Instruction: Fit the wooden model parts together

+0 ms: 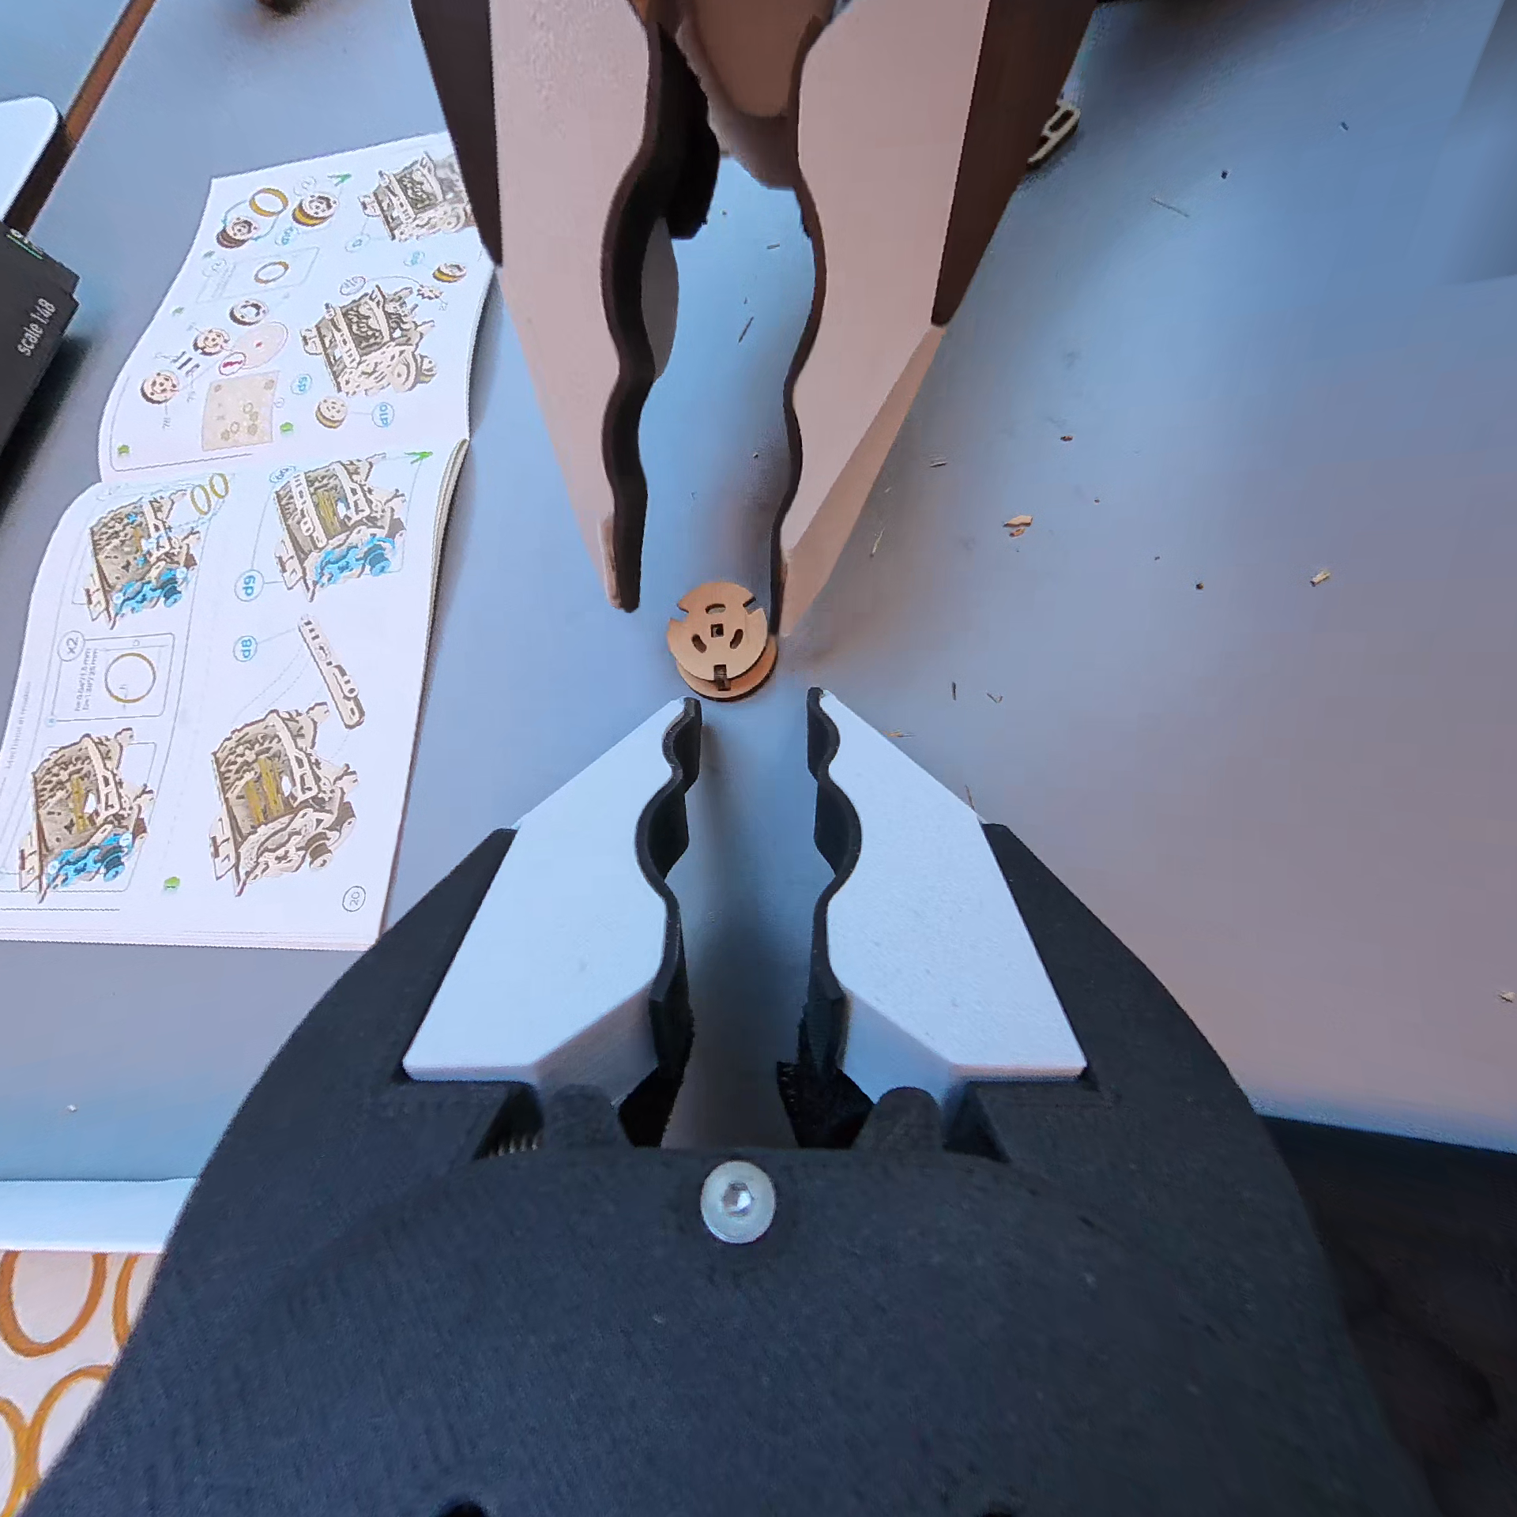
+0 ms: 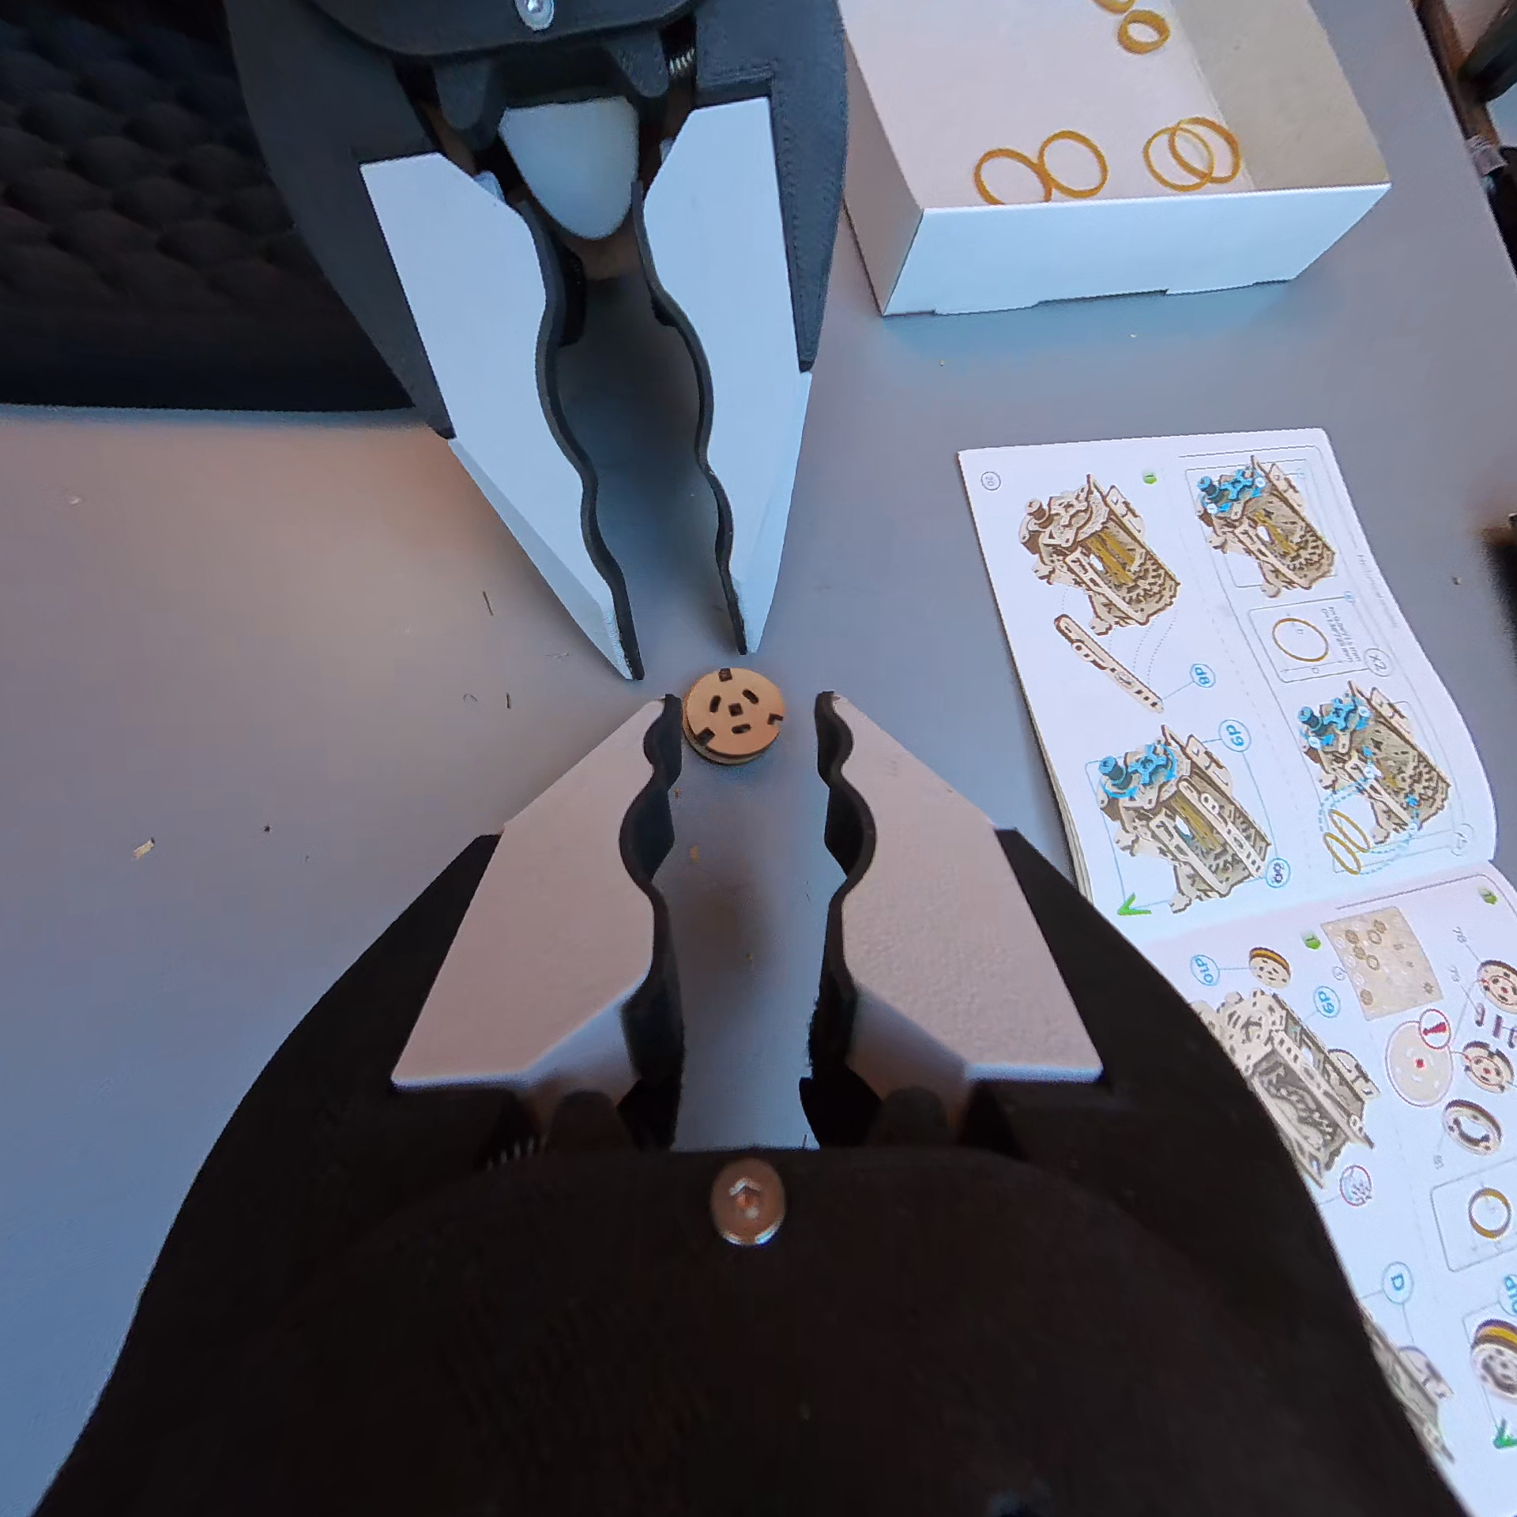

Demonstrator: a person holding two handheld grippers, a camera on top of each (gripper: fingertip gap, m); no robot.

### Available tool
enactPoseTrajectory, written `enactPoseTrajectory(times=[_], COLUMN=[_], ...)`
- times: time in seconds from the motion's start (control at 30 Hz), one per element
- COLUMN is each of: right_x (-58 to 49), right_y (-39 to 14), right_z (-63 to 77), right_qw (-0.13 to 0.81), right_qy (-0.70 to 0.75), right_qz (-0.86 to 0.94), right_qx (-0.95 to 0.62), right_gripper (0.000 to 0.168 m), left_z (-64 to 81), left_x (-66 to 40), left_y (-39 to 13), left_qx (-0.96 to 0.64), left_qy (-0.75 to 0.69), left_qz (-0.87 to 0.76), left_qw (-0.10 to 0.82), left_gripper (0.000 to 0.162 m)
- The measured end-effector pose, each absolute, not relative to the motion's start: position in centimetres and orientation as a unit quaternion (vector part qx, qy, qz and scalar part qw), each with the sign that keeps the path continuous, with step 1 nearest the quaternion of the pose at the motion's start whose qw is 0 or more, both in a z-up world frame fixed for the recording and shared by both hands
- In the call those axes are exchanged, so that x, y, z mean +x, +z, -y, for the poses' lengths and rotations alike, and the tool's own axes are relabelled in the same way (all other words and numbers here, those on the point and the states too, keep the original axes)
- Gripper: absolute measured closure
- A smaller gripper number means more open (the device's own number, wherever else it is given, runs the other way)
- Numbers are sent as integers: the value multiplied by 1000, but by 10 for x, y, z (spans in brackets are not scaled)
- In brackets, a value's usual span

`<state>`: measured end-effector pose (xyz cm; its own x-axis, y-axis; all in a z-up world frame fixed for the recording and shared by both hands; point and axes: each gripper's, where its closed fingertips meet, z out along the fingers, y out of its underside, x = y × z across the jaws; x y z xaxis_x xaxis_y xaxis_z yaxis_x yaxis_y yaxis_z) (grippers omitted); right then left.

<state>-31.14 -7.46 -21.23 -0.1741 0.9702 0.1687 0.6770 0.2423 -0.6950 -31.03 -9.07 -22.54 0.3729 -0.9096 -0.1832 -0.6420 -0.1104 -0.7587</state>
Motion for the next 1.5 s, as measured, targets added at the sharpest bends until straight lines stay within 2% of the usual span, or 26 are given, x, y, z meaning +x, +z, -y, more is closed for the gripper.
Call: enactPoseTrajectory(times=[0.07, 0.3, 0.63, 0.83, 1.5], right_x=[-307, -303, -300, -299, -300], right_y=[-209, -210, -213, -215, -216], right_z=[74, 78, 73, 73, 74], right_qw=[306, 269, 282, 279, 278], right_qy=[262, 319, 301, 299, 297], right_qz=[716, 684, 696, 702, 707], right_qx=[-570, -598, -587, -583, -579], right_gripper=[143, 146, 155, 161, 163], left_z=[90, 89, 84, 85, 81], left_x=[-310, -308, -306, -305, -305], left_y=[-225, -226, -225, -226, -226], left_qx=[-727, -734, -737, -737, -745], left_qy=[-167, -174, -162, -167, -167], left_qz=[-533, -525, -519, -521, -511], left_qw=[399, 393, 401, 397, 395], left_gripper=[138, 139, 137, 141, 143])
